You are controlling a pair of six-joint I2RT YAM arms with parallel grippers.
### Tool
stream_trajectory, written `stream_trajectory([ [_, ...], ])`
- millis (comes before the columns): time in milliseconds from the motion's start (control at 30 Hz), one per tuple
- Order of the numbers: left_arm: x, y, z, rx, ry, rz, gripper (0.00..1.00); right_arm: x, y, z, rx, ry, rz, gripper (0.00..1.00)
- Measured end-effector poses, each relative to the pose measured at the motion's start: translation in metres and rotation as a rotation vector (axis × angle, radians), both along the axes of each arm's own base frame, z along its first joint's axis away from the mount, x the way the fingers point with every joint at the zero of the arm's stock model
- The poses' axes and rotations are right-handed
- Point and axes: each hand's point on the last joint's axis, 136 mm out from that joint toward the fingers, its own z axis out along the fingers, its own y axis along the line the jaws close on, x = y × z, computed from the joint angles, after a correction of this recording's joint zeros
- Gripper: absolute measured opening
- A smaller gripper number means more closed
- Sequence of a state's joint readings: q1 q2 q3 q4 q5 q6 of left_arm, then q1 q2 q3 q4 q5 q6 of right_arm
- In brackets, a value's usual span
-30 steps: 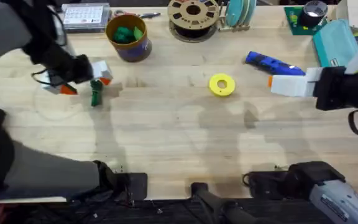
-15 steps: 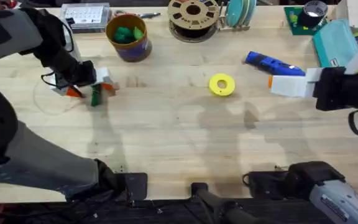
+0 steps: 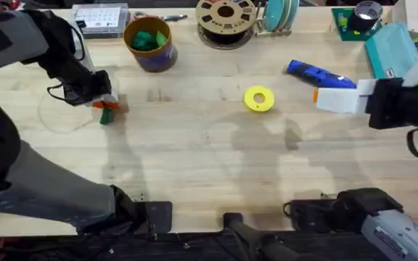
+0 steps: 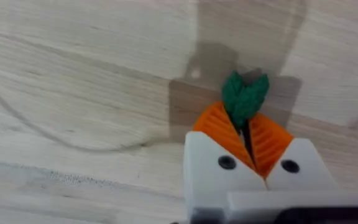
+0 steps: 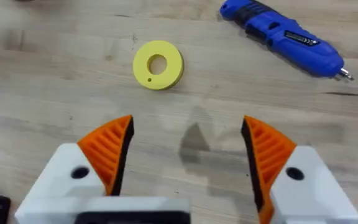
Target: Pick up the gripper from the table and insert it into the empty holder that is missing its gripper. Then pick up a screw, insert it into the mounting hole, and use the screwdriver to tighten it. Finally, clean up the table by picking up the vegetable and placing it into the bucket.
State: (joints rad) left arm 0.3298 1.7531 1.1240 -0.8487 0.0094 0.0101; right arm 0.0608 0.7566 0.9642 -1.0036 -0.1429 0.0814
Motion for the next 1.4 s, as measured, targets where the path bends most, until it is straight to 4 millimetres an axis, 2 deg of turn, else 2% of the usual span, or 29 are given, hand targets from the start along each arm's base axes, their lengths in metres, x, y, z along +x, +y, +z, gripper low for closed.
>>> stream_trajectory([
  [100, 0.006, -0.001, 0.008, -0.013, -0.017, -0.002, 0.017, 0.000, 0.000, 0.000, 0.000, 0.000, 0.000, 0.997],
  [200, 0.024, 0.002, 0.032, -0.007, -0.080, -0.004, 0.016, 0.000, 0.000, 0.000, 0.000, 0.000, 0.000, 0.997],
  [267, 0.039, 0.004, 0.060, 0.001, -0.158, -0.006, 0.016, 0.000, 0.000, 0.000, 0.000, 0.000, 0.000, 0.997],
  [367, 0.063, 0.004, 0.118, 0.017, -0.332, -0.022, 0.016, 0.000, 0.000, 0.000, 0.000, 0.000, 0.000, 0.997],
  [500, 0.086, -0.009, 0.190, 0.030, -0.557, -0.076, 0.015, 0.000, 0.000, 0.000, 0.000, 0.000, 0.000, 0.996],
  [567, 0.096, -0.023, 0.213, 0.024, -0.641, -0.121, 0.015, 0.000, 0.000, 0.000, 0.000, 0.000, 0.000, 0.996],
  [633, 0.106, -0.042, 0.224, 0.007, -0.694, -0.174, 0.015, 0.000, 0.000, 0.000, 0.000, 0.000, 0.000, 0.996],
  [767, 0.132, -0.080, 0.222, -0.031, -0.744, -0.270, 0.015, 0.000, 0.000, 0.000, 0.000, 0.000, 0.000, 0.996],
  [900, 0.162, -0.113, 0.202, -0.070, -0.764, -0.348, 0.014, 0.000, 0.000, 0.000, 0.000, 0.000, 0.000, 0.997],
  [1000, 0.178, -0.123, 0.176, -0.087, -0.737, -0.368, 0.014, 0.000, 0.000, 0.000, 0.000, 0.001, 0.000, 0.997],
  [1100, 0.182, -0.123, 0.150, -0.100, -0.683, -0.364, 0.014, 0.000, 0.000, 0.000, 0.000, 0.000, 0.000, 0.996],
  [1133, 0.182, -0.123, 0.144, -0.102, -0.669, -0.364, 0.064, 0.000, 0.000, 0.000, 0.000, 0.000, 0.000, 0.996],
  [1200, 0.180, -0.122, 0.139, -0.105, -0.655, -0.358, 0.382, 0.000, 0.000, 0.000, 0.000, 0.000, 0.000, 0.996],
  [1300, 0.179, -0.121, 0.143, -0.105, -0.660, -0.356, 0.851, 0.000, 0.000, 0.000, 0.000, 0.000, 0.000, 0.997],
  [1333, 0.178, -0.122, 0.144, -0.106, -0.660, -0.352, 0.946, 0.000, 0.000, 0.000, 0.000, 0.000, 0.000, 0.997],
  [1400, 0.174, -0.122, 0.146, -0.109, -0.652, -0.352, 0.983, 0.000, 0.000, 0.000, 0.000, 0.000, 0.000, 0.997],
])
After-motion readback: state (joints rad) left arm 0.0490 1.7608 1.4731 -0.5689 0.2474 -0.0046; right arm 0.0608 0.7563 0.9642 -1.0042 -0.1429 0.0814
